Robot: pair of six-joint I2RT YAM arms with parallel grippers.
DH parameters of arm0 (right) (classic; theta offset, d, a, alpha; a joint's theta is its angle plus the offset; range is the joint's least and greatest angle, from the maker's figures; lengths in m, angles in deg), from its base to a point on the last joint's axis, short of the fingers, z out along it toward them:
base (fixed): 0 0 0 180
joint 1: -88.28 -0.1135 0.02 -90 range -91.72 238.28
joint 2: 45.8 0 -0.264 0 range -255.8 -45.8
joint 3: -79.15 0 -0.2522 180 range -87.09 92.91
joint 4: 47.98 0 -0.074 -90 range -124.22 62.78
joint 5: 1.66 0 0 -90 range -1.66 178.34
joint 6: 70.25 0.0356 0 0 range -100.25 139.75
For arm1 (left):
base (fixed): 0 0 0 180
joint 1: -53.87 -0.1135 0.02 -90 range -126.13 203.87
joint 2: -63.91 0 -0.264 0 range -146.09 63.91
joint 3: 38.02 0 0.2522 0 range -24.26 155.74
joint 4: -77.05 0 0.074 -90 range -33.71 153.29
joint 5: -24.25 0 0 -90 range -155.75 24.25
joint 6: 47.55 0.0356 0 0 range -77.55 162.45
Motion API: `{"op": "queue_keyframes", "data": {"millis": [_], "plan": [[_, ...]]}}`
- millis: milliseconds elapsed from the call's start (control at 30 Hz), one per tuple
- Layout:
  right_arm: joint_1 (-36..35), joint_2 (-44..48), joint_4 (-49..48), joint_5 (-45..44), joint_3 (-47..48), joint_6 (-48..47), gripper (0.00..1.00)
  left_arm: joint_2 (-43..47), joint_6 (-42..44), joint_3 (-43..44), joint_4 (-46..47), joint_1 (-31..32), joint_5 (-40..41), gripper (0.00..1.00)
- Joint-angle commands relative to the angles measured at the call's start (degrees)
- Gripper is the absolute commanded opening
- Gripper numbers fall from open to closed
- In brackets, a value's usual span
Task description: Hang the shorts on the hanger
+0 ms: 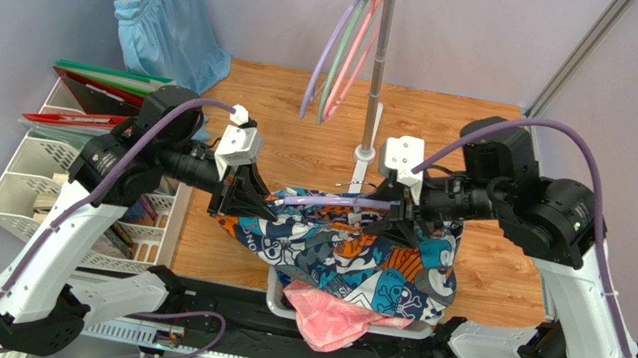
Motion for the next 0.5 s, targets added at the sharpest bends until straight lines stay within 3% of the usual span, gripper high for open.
{"op": "queue_keyframes", "data": {"millis": [0,133,167,200,300,367,400,467], "plan": [[-4.1,-2.5,-2.8,-1.9,2.3,3.0,0.48,-1.1,4.7,3.7,-3.9,-0.4,-4.6,0.00],[-7.4,-5.0,-3.1,-1.0,4.3,6.1,0.27,-1.3,4.8,3.7,-4.4,-0.6,-4.4,0.00],[-7.6,-5.5,-3.2,-0.5,4.5,6.9,0.20,-1.0,4.5,3.5,-4.1,-1.1,-4.1,0.00],[-7.8,-5.6,-3.4,0.2,4.5,7.5,0.04,-0.8,4.2,3.3,-3.5,-1.5,-4.1,0.00],[-8.0,-6.3,-6.0,0.3,4.2,11.4,0.00,0.6,1.0,2.4,0.4,-4.3,-3.1,0.01],[-8.0,-6.7,-8.4,-0.1,4.2,15.4,0.00,3.2,-4.9,1.0,4.6,-6.9,-1.8,0.14],[-8.0,-7.0,-10.8,-1.0,4.3,16.8,0.00,4.2,-7.8,0.4,10.0,-9.8,-1.0,0.35],[-8.0,-8.7,-12.2,-1.4,6.4,19.7,0.00,6.6,-13.8,0.0,14.4,-13.0,2.3,0.46]]}}
